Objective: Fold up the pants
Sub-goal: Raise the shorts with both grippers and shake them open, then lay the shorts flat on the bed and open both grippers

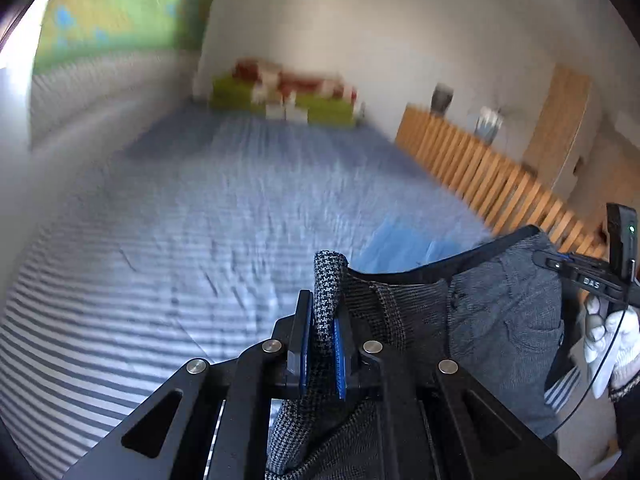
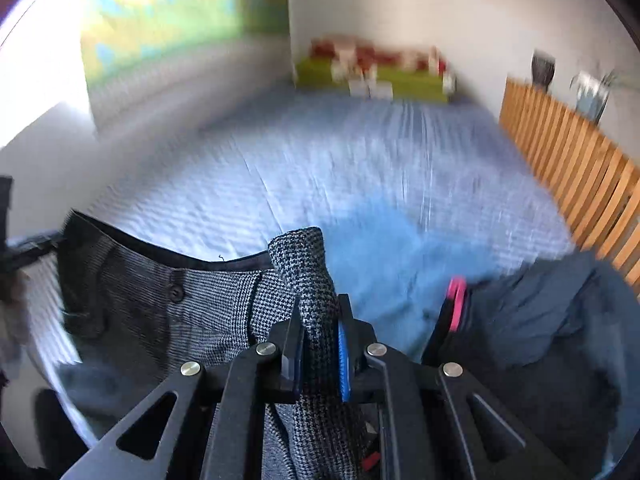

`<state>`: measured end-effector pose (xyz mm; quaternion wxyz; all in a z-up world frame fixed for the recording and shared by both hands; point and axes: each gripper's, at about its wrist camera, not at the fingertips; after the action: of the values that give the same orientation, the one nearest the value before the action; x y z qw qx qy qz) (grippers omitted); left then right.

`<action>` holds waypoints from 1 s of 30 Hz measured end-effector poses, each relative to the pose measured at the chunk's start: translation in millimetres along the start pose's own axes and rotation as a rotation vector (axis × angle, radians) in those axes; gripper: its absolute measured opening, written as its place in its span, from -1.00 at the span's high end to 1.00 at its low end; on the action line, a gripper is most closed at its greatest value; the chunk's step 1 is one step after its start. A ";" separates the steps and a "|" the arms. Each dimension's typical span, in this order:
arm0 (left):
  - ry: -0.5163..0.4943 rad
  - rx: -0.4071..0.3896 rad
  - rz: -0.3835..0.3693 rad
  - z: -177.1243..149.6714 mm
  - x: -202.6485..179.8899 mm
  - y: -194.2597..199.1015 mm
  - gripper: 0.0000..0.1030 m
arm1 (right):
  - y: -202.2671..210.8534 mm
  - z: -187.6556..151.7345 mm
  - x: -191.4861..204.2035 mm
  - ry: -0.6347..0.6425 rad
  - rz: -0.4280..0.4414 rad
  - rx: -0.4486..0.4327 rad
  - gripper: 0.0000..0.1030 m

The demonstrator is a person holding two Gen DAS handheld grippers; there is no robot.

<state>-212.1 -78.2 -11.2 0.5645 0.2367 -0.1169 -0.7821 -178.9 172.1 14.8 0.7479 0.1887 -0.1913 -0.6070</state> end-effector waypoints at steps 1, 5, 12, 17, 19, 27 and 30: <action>-0.004 -0.053 0.003 12.6 -3.2 25.8 0.81 | 18.7 11.9 5.9 -0.002 0.009 -0.047 0.78; -0.037 -0.242 0.011 50.9 -19.8 125.2 0.81 | 109.4 52.0 31.7 -0.014 0.085 -0.248 0.78; -0.166 -0.442 0.060 72.0 -56.0 259.8 0.81 | 208.7 72.0 68.0 -0.017 0.214 -0.414 0.78; -0.168 -0.464 0.074 82.3 -51.7 290.6 0.81 | 219.0 74.1 78.6 -0.021 0.279 -0.424 0.78; -0.169 -0.443 0.102 83.7 -45.4 280.1 0.81 | 204.1 73.9 79.6 -0.023 0.279 -0.404 0.78; -0.029 -0.137 0.166 54.4 32.3 96.2 0.81 | 28.2 42.8 39.9 -0.124 0.207 -0.105 0.80; -0.043 0.084 0.287 20.3 68.1 -21.7 0.71 | -70.1 20.8 9.1 -0.127 0.149 0.063 0.79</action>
<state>-257.3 -136.5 -19.7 0.6574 0.2240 -0.1943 -0.6927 -246.4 148.7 -3.0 0.7709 0.1587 -0.2707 -0.5542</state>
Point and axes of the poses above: each gripper's, at about its wrist camera, not at the fingertips, and y roughly against the way its jaws point, x to its left, z to its top, and after that the axes turned 8 degrees about -x, right-handed
